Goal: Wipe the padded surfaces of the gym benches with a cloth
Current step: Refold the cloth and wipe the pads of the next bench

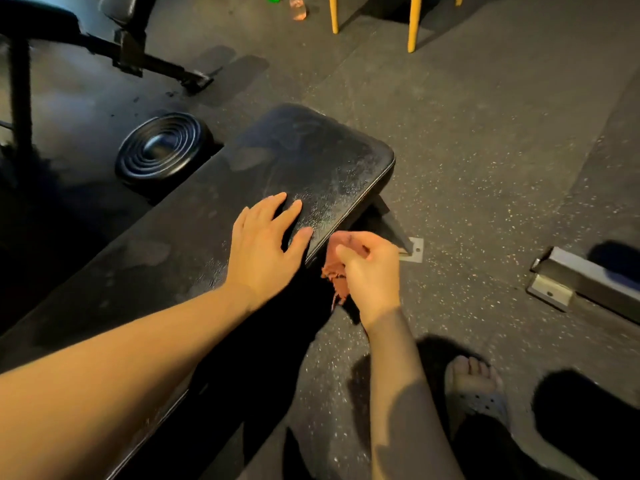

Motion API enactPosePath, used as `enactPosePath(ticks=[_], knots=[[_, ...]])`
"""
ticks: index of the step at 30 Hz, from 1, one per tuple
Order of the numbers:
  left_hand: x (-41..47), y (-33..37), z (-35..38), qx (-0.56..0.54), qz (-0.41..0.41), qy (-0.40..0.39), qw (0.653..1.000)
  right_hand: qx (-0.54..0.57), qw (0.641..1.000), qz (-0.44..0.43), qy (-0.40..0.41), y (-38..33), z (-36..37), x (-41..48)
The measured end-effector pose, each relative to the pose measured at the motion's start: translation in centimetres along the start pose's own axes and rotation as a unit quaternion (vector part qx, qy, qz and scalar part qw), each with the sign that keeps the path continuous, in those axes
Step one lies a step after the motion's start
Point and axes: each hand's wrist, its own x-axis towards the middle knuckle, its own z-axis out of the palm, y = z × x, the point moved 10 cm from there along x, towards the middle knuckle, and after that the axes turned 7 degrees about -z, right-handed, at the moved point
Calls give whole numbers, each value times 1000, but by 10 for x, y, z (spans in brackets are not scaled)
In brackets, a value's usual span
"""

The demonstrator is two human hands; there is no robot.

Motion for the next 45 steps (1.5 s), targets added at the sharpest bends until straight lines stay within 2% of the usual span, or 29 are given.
enactPosePath(ticks=[4,7,10,13,15,18,20,23,25,26,28,30,33,35,37,41,45], knots=[[-7,-8,-17,-32,15,-9,999,-80,992,-26,-95,30,36,-50],[-42,-22,-36,-6,32,-7,999,-87,987,-61,-121,48,52,-84],[-75,-51,-53,39,40,1,998,-96,988,-89,-84,40,51,-79],[-98,-72,-56,94,58,-7,994,-141,987,-79,15,23,31,-48],[-109,-73,-49,108,74,-19,991,-107,988,-55,93,20,11,-31],[-114,-70,-37,103,74,-19,992,2,989,-51,140,20,7,-30],[-113,-71,-35,99,72,-5,992,33,989,-70,130,29,24,-58],[-114,-74,-35,97,72,-4,993,1,988,-115,104,35,46,-101],[-113,-74,-34,100,69,-12,993,-69,973,-148,165,25,33,-79],[-113,-75,-33,101,68,-18,992,-91,970,-135,182,25,25,-56],[-112,-75,-33,104,66,-20,992,-99,970,-107,194,23,10,-22],[-113,-76,-33,102,63,-21,993,-96,969,-115,196,28,14,-31],[-114,-75,-33,95,59,-19,994,-82,978,-128,145,40,49,-103],[-115,-76,-33,100,60,-19,993,-99,973,-167,125,38,58,-123],[-115,-75,-33,97,58,-23,993,-136,956,-207,159,28,47,-92],[-114,-74,-33,100,57,-29,993,-152,948,-180,213,21,11,-28],[-114,-75,-34,89,58,-23,994,-175,944,-246,130,13,50,-96]])
